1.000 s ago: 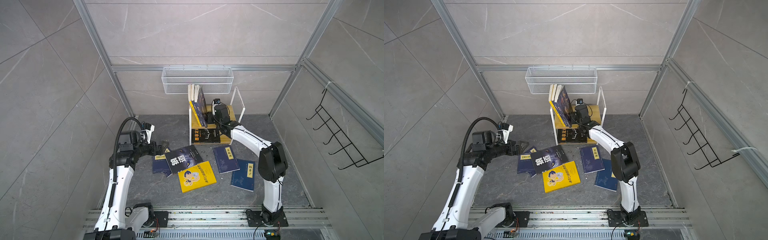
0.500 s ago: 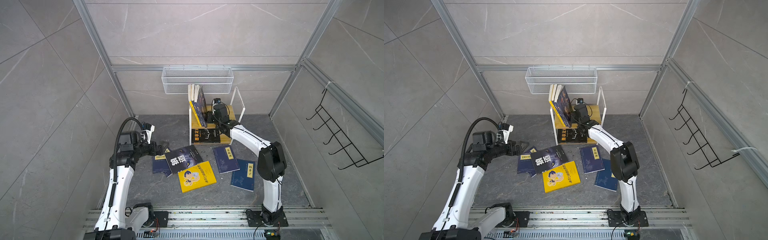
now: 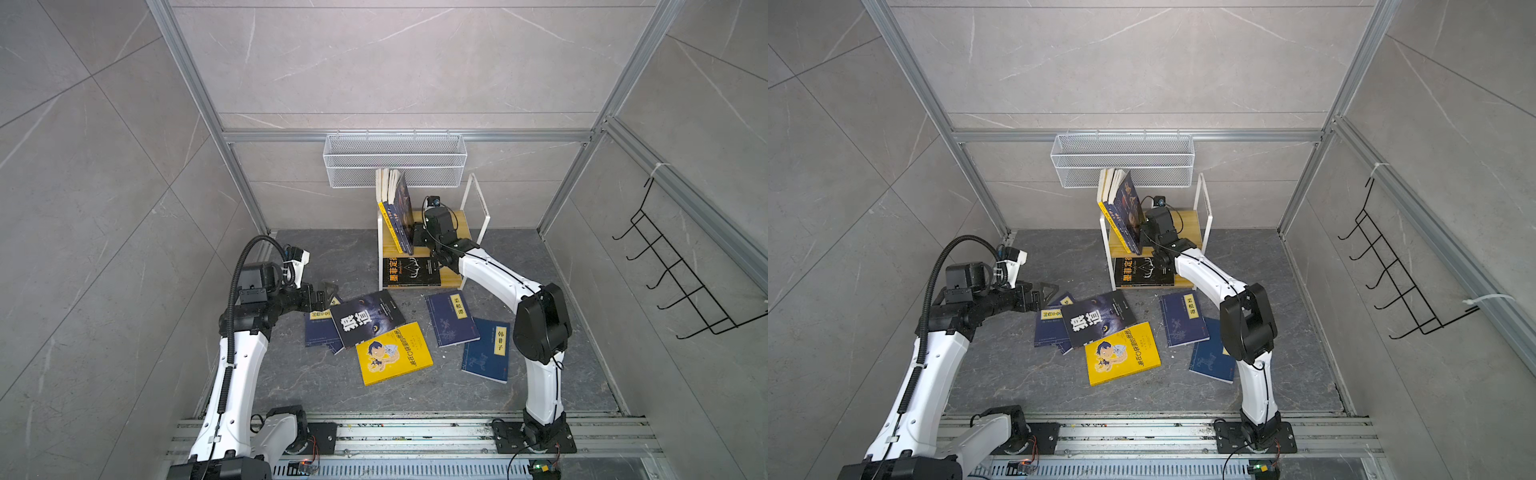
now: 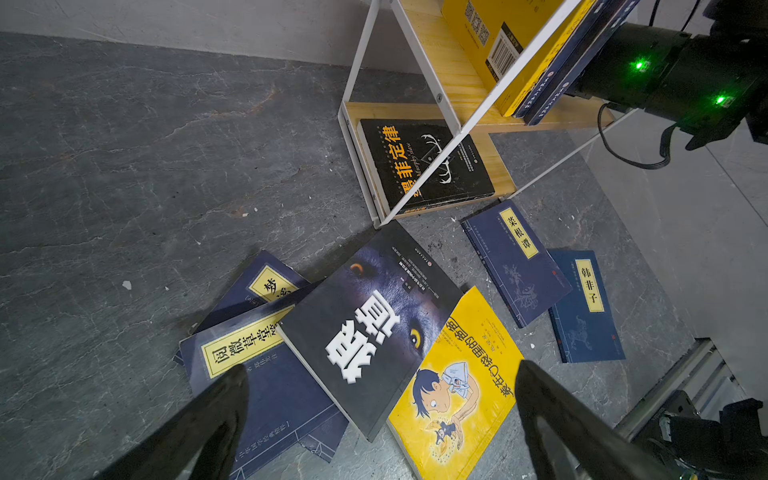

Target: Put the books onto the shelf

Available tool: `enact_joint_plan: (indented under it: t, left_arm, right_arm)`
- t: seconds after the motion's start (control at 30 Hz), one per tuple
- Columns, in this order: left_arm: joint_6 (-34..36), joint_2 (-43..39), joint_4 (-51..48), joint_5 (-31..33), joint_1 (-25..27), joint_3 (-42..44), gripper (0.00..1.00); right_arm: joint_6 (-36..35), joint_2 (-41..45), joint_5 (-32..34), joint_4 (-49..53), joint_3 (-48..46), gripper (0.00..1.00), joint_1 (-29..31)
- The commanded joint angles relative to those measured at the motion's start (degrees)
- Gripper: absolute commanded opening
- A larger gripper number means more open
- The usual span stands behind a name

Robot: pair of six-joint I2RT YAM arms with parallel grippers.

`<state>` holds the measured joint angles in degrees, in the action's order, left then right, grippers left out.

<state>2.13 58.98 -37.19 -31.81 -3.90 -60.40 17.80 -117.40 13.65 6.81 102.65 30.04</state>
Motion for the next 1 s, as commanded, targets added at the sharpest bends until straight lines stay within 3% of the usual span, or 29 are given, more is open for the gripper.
enact_joint_plan:
  t: [0.0, 0.13, 0.37, 0.73, 0.97]
  left_arm:
    - [0.5, 0.2, 1.7, -1.1, -0.3, -0.3, 1.00]
    - [0.6, 0.7, 1.4, -1.2, -0.3, -0.6, 1.00]
    - [0.3, 0.6, 1.5, -1.6, -0.2, -0.3, 1.00]
    - [-2.4, 1.0, 4.1, -4.3, -0.9, 1.8, 1.00]
    - [-4.0, 1.1, 5.3, -5.7, -1.7, 3.0, 1.00]
  right_arm:
    - [-1.5, -0.3, -1.6, 1.7, 1.1, 0.47, 1.0]
    - [-3.3, 1.5, -1.5, 4.3, 2.3, 0.48, 0.8]
    - [-3.9, 12.7, 1.1, 9.7, -4.0, 0.54, 0.0]
    - [1.0, 36.1, -2.0, 11.9, -34.6, 0.69, -0.6]
    - [3.2, 41.0, -14.1, 8.1, -50.3, 0.72, -7.9]
